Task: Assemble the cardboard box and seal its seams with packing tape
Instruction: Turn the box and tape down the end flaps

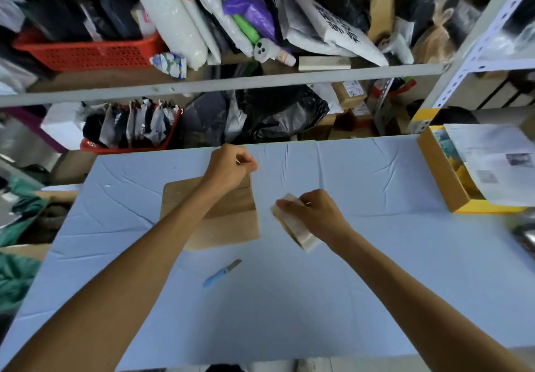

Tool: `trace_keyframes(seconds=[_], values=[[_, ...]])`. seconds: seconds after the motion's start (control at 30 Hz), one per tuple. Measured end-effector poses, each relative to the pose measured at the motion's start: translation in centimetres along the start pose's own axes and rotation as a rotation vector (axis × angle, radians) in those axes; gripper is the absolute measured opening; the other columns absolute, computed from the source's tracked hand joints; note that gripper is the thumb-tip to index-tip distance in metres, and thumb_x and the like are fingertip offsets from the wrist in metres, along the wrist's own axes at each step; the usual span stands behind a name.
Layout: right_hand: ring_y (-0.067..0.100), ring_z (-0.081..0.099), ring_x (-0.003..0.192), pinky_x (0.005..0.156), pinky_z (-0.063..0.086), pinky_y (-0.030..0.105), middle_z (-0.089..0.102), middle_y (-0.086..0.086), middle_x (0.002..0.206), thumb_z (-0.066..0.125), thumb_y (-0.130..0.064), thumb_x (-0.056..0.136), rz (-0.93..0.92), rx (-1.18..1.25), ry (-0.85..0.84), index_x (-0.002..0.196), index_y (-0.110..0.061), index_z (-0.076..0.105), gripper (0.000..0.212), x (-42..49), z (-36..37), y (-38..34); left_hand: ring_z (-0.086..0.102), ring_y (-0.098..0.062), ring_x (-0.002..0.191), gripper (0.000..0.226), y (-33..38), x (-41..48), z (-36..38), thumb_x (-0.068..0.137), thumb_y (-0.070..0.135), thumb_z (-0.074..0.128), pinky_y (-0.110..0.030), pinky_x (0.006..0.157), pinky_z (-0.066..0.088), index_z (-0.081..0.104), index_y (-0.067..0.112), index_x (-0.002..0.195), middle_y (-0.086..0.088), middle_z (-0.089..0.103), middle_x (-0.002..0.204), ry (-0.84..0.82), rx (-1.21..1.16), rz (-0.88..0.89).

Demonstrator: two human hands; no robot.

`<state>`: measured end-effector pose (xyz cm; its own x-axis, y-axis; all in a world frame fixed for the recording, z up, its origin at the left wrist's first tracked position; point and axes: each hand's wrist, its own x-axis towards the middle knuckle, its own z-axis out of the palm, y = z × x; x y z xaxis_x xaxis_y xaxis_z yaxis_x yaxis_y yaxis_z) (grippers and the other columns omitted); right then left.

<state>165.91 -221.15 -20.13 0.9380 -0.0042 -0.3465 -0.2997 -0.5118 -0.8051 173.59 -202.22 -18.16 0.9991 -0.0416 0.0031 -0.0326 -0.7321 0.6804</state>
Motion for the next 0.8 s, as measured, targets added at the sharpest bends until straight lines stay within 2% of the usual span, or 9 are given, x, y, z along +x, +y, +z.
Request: trace_keyframes(seconds=[0.13, 0.23, 0.33, 0.43, 0.5, 0.57, 0.6, 0.67, 0.8], values=[[0.017, 0.042, 0.056, 0.055, 0.03, 0.031, 0.044, 0.007, 0.06, 0.068, -0.032, 0.08, -0.03, 0.093, -0.072, 0.069, 0.011, 0.055, 0.046, -0.2, 0.3, -0.9, 0.054, 0.003, 0.065, 0.004, -0.7, 1.9, -1.5, 0.083, 0.011, 0.071, -0.009, 0.058, 0.038, 0.073, 0.008, 0.083, 0.001, 0.066, 0.076, -0.061, -0.002, 0.063], [0.015, 0.032, 0.046, 0.047, 0.024, 0.024, 0.032, 0.0, 0.049, 0.074, -0.03, 0.075, 0.098, 0.089, -0.032, 0.051, -0.005, 0.039, 0.049, 0.0, 1.2, -1.2, 0.052, 0.008, 0.065, 0.004, -0.9, 2.9, -1.5, 0.084, 0.007, 0.069, -0.002, 0.057, 0.036, 0.073, 0.005, 0.083, 0.002, 0.065, 0.076, -0.116, 0.058, 0.145], [0.01, 0.034, 0.042, 0.038, 0.025, 0.02, 0.034, -0.006, 0.049, 0.077, -0.035, 0.075, 0.291, 0.052, 0.039, 0.053, -0.017, 0.033, 0.052, 0.1, 2.3, -1.1, 0.056, 0.003, 0.068, 0.005, -1.2, 4.1, -1.1, 0.084, 0.004, 0.068, 0.001, 0.059, 0.036, 0.073, 0.004, 0.083, 0.001, 0.065, 0.077, -0.15, 0.066, 0.19], [0.01, 0.033, 0.039, 0.038, 0.025, 0.021, 0.032, -0.005, 0.048, 0.076, -0.04, 0.075, 0.3, 0.031, 0.093, 0.053, -0.017, 0.033, 0.053, -0.1, 3.2, -1.3, 0.055, 0.007, 0.068, 0.006, -1.7, 5.0, -1.1, 0.085, 0.004, 0.067, 0.003, 0.057, 0.038, 0.071, 0.007, 0.082, 0.004, 0.064, 0.076, -0.193, 0.031, 0.211], [0.013, 0.036, 0.041, 0.041, 0.028, 0.019, 0.035, -0.004, 0.048, 0.074, -0.045, 0.075, 0.282, 0.089, 0.124, 0.053, -0.009, 0.038, 0.056, -0.5, 3.5, -1.4, 0.055, 0.007, 0.068, 0.005, -2.0, 5.6, -1.1, 0.086, 0.008, 0.067, -0.001, 0.057, 0.04, 0.07, 0.01, 0.083, 0.007, 0.063, 0.076, -0.239, 0.01, 0.19], [0.016, 0.047, 0.054, 0.053, 0.033, 0.024, 0.048, 0.001, 0.062, 0.071, -0.047, 0.077, 0.257, 0.168, 0.146, 0.067, 0.006, 0.053, 0.057, -1.1, 3.7, -1.4, 0.055, 0.005, 0.07, 0.003, -2.4, 6.0, -1.1, 0.086, 0.013, 0.068, -0.005, 0.058, 0.039, 0.069, 0.013, 0.083, 0.008, 0.062, 0.076, -0.284, 0.01, 0.181], [0.016, 0.053, 0.061, 0.057, 0.037, 0.026, 0.056, 0.002, 0.073, 0.07, -0.046, 0.078, 0.255, 0.205, 0.175, 0.079, 0.004, 0.06, 0.051, -1.4, 3.8, -1.4, 0.054, 0.004, 0.07, 0.004, -2.5, 6.1, -1.1, 0.086, 0.016, 0.068, -0.007, 0.058, 0.038, 0.069, 0.014, 0.084, 0.009, 0.062, 0.076, -0.298, 0.009, 0.181], [0.013, 0.06, 0.073, 0.058, 0.042, 0.027, 0.063, 0.002, 0.095, 0.069, -0.043, 0.079, 0.26, 0.258, 0.205, 0.1, -0.016, 0.06, 0.035, -2.0, 3.8, -1.5, 0.055, 0.001, 0.07, 0.007, -2.6, 6.2, -1.4, 0.087, 0.021, 0.068, -0.01, 0.061, 0.04, 0.068, 0.014, 0.085, 0.01, 0.062, 0.077, -0.33, -0.021, 0.186], [0.013, 0.061, 0.082, 0.058, 0.042, 0.026, 0.06, 0.002, 0.106, 0.072, -0.042, 0.077, 0.287, 0.266, 0.16, 0.112, -0.025, 0.05, 0.045, -2.6, 3.9, -1.2, 0.061, -0.007, 0.075, 0.004, -2.4, 6.2, -2.1, 0.083, 0.016, 0.072, -0.014, 0.067, 0.047, 0.069, 0.013, 0.084, 0.003, 0.068, 0.082, -0.412, -0.092, 0.194]])
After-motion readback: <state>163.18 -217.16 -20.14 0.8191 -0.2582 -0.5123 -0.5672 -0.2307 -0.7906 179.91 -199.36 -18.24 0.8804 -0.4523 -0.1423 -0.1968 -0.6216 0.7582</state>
